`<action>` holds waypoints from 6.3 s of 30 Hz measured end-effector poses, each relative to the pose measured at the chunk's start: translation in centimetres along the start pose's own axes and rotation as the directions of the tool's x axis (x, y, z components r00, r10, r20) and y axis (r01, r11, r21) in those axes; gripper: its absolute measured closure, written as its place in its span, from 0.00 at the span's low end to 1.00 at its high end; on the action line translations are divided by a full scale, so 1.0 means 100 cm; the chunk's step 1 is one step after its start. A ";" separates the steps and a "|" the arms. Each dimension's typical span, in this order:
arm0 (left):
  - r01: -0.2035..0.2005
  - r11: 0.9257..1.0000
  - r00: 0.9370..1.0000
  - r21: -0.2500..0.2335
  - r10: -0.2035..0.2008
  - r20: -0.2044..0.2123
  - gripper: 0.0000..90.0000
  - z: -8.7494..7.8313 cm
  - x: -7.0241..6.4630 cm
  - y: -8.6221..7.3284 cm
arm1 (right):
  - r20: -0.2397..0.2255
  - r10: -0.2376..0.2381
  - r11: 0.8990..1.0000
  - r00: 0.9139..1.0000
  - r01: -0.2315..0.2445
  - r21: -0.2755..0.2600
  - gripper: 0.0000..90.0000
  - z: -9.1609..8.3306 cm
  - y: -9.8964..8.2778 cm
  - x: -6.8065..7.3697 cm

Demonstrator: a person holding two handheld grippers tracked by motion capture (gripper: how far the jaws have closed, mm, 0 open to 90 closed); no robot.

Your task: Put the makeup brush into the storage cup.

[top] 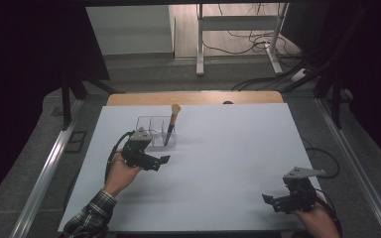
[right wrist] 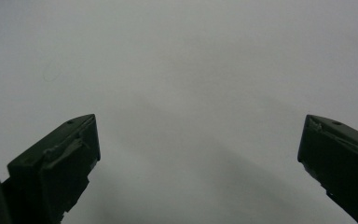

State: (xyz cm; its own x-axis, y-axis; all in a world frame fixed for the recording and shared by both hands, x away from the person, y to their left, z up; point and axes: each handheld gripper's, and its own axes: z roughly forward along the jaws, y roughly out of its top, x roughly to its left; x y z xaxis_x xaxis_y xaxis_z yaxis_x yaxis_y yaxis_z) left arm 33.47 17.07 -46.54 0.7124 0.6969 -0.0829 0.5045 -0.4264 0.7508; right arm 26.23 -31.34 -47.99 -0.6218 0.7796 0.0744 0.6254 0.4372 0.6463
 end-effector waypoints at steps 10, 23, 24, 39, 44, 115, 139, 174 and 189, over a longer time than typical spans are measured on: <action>0.004 1.000 1.000 -0.028 -0.004 0.016 0.00 -0.009 -0.005 -0.007 | 0.000 -0.001 1.000 1.000 0.001 0.001 0.00 0.000 0.000 -0.001; -0.001 1.000 1.000 -0.031 0.001 0.003 0.00 -0.020 -0.010 -0.017 | -0.005 0.000 1.000 1.000 0.000 -0.003 0.00 -0.001 0.000 -0.001; 0.000 1.000 1.000 -0.029 0.000 0.002 0.00 -0.020 -0.010 -0.018 | -0.006 0.003 1.000 1.000 -0.003 -0.002 0.00 -0.001 0.000 -0.001; 0.000 1.000 1.000 -0.017 0.000 -0.007 0.00 -0.029 -0.014 -0.029 | -0.010 0.004 1.000 1.000 -0.004 -0.001 0.00 -0.001 0.000 -0.001; 0.004 1.000 1.000 -0.018 -0.004 -0.006 0.00 -0.033 -0.015 -0.033 | -0.005 0.000 1.000 1.000 0.000 0.003 0.00 -0.001 0.000 -0.001; 0.105 0.994 0.992 0.007 -0.105 -0.074 0.00 -0.082 -0.002 -0.099 | 0.003 -0.003 1.000 1.000 0.003 0.003 0.00 -0.001 0.001 -0.001; 0.170 0.985 0.976 0.013 -0.167 -0.138 0.00 -0.106 0.005 -0.124 | 0.008 0.001 1.000 1.000 -0.001 0.004 0.00 -0.001 0.001 -0.001; 0.193 0.980 0.958 0.035 -0.181 -0.223 0.00 -0.126 -0.002 -0.148 | 0.013 0.004 1.000 1.000 -0.004 0.002 0.00 -0.001 0.001 -0.001; 0.226 0.973 0.951 0.055 -0.208 -0.228 0.00 -0.132 -0.002 -0.162 | 0.014 0.005 1.000 1.000 -0.005 0.000 0.00 -0.001 0.001 -0.002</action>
State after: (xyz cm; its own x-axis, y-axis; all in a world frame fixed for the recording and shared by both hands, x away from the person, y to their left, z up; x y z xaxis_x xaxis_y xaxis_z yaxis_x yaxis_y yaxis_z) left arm 18.74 31.46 -50.02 0.4618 0.8828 -0.0859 0.6785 -0.2892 0.6752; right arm 26.32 -31.48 -47.85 -0.6119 0.7881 0.0671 0.6286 0.4330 0.6460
